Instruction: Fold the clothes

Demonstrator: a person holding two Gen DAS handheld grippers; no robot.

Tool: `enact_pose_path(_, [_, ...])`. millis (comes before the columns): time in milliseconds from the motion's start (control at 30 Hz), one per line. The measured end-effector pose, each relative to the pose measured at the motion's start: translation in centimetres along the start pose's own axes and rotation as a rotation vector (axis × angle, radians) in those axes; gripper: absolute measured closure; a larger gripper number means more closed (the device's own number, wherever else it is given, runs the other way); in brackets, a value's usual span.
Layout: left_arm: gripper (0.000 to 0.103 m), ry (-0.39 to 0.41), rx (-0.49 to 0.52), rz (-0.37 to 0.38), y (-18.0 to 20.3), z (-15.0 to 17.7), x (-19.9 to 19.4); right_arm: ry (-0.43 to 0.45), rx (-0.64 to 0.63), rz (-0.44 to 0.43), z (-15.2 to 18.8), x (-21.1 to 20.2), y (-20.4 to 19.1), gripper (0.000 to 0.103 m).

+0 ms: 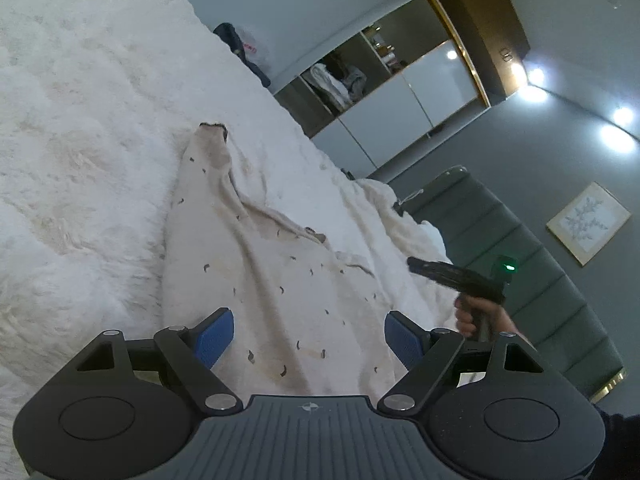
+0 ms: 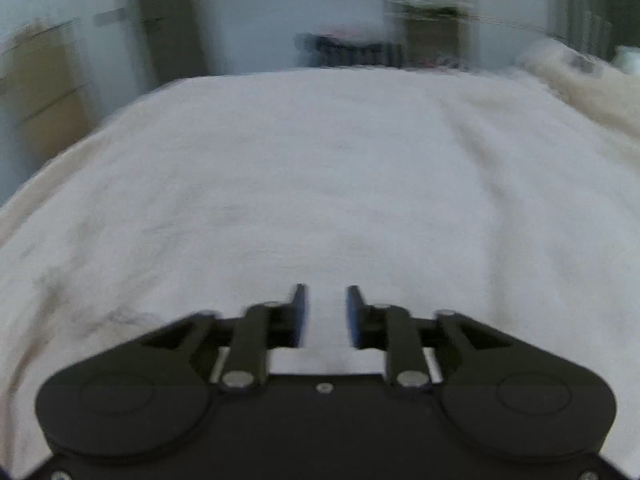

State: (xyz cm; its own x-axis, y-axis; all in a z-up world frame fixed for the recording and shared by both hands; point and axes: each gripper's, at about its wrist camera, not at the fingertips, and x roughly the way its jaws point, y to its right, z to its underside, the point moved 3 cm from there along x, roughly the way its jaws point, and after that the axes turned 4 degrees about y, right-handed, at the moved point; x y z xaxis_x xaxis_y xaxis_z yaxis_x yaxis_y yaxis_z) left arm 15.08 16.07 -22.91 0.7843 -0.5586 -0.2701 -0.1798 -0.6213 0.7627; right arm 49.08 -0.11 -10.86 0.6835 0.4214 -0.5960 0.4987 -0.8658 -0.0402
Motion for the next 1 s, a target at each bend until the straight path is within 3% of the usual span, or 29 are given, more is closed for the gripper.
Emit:
enact_pose_path(100, [0.025, -0.037, 0.016, -0.006, -0.1, 0.5, 0.8, -0.115, -0.175, -0.124, 0.3, 1.1, -2.8, 0.054])
enact_pose_path(300, [0.025, -0.054, 0.028, 0.002, 0.0, 1.1, 0.9, -0.301, -0.155, -0.268, 1.5, 5.8, -3.4, 0.063])
enact_pose_path(367, [0.025, -0.055, 0.026, 0.008, 0.0, 1.1, 0.9, -0.344, -0.147, -0.282, 2.4, 7.2, -3.4, 0.073])
enact_pose_path(400, [0.025, -0.056, 0.025, 0.009, 0.0, 1.1, 1.0, -0.353, -0.148, -0.299, 2.6, 7.8, -3.4, 0.096])
enact_pose_path(433, [0.025, -0.057, 0.025, 0.01, -0.1, 1.1, 1.1, -0.356, -0.153, -0.3, 2.4, 7.9, -3.4, 0.102])
enact_pose_path(533, [0.025, -0.062, 0.015, 0.014, -0.3, 1.0, 1.3, -0.336, -0.26, -0.275, 2.0, 7.5, -4.4, 0.103])
enact_pose_path(700, [0.025, -0.058, -0.001, 0.021, -0.6, 0.9, 1.0, -0.229, -0.336, -0.162, -0.7, 7.1, -4.0, 0.103])
enact_pose_path(867, [0.025, -0.072, 0.005, 0.014, -0.7, 1.0, 1.2, -0.249, -0.476, -0.071, -0.2, 9.3, -5.7, 0.102])
enact_pose_path(933, [0.025, -0.074, 0.005, 0.011, -0.8, 1.0, 1.2, -0.276, -0.55, 0.013, 0.8, 9.9, -6.1, 0.096])
enact_pose_path(1000, [0.025, -0.072, -0.001, 0.013, -0.8, 1.0, 1.1, -0.199, -0.468, 0.04, 0.0, 7.9, -4.5, 0.085])
